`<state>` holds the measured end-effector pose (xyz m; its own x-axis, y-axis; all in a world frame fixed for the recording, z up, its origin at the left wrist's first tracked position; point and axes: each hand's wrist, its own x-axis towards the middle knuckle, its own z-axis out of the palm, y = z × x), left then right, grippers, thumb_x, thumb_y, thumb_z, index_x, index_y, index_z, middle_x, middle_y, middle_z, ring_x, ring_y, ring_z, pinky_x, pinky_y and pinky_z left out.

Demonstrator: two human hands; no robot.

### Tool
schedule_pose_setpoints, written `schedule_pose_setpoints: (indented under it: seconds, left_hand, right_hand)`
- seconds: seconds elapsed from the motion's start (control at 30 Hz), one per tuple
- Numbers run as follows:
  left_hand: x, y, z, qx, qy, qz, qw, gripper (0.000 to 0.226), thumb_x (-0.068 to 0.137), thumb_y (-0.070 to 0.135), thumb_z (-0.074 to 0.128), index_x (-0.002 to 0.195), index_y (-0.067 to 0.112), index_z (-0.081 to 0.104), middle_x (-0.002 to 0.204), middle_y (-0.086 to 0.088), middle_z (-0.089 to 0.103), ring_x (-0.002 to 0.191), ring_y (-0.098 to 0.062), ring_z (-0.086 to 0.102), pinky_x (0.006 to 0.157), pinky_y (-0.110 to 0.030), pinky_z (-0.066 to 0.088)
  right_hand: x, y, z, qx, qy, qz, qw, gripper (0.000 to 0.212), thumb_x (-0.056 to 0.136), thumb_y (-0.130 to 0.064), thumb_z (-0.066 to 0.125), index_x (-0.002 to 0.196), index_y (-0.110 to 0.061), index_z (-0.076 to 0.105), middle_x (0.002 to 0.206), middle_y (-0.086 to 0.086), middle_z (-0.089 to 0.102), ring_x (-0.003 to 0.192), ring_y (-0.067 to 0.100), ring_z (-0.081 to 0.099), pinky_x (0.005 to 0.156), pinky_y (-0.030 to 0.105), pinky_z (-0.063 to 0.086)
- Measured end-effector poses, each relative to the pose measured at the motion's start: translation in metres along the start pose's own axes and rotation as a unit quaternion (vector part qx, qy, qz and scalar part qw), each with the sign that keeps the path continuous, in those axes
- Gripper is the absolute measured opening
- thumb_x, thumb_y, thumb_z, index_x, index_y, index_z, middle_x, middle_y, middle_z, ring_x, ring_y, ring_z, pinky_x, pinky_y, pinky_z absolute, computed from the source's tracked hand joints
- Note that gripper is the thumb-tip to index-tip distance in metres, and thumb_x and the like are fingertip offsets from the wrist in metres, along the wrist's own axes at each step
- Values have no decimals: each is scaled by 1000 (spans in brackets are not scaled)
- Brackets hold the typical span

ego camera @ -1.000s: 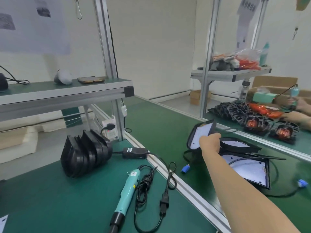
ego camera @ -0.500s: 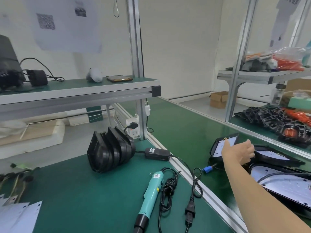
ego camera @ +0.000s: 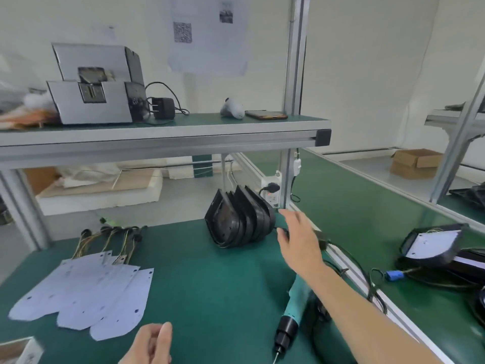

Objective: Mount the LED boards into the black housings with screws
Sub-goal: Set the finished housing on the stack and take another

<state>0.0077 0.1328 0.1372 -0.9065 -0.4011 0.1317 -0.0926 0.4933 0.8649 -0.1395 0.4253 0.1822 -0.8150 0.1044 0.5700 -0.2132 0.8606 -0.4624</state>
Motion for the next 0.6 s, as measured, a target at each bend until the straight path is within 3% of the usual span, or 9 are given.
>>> schedule_pose_setpoints:
  seconds: [0.07, 0.17, 0.23, 0.33, 0.47, 0.6]
  left_hand:
    - [4, -7, 3, 12, 2, 2, 1000, 19, 93, 24, 64, 75, 17, 63, 49, 1, 62, 46, -9, 60, 55, -21, 47]
    - [5, -13, 6, 0, 29, 8, 1000, 19, 91, 21, 66, 73, 17, 64, 47, -3, 60, 47, -11, 60, 62, -21, 49]
    - [4, -14, 8, -6, 32, 10, 999, 18, 92, 23, 66, 74, 18, 65, 49, -7, 60, 42, -13, 57, 56, -25, 51]
    - [6, -15, 6, -16, 11, -11, 1000, 18, 93, 29, 63, 78, 19, 65, 54, -13, 61, 46, -19, 59, 63, -35, 56]
    - [7, -16, 3, -21, -12, -26, 999, 17, 95, 34, 59, 82, 23, 62, 63, -14, 64, 52, -20, 61, 68, -37, 56]
    - [7, -21, 2, -36, -17, -18, 999, 18, 95, 38, 56, 83, 25, 60, 65, -13, 63, 55, -22, 61, 67, -35, 55]
  right_hand:
    - [5, -27, 26, -14, -51, -45, 998, 38, 102, -27, 50, 140, -25, 47, 113, 2, 52, 94, 23, 59, 80, 39, 52]
    - [21, -58, 56, -78, -109, -80, 988, 32, 106, -38, 39, 137, -34, 42, 105, 1, 48, 80, 23, 56, 65, 36, 48]
    - [34, -72, 70, -137, -154, -79, 975, 31, 107, -42, 34, 136, -35, 40, 105, 4, 45, 76, 25, 51, 62, 35, 40]
    - [49, -82, 84, -237, -210, -74, 946, 35, 107, -47, 29, 132, -26, 43, 113, 11, 50, 78, 28, 51, 64, 37, 38]
    - [60, -82, 90, -263, -222, -59, 937, 31, 108, -32, 38, 127, -11, 51, 117, 14, 56, 96, 34, 63, 68, 38, 40]
    - [58, -81, 89, -223, -218, -23, 950, 19, 103, -16, 43, 117, -7, 52, 113, 16, 61, 93, 33, 61, 68, 37, 39]
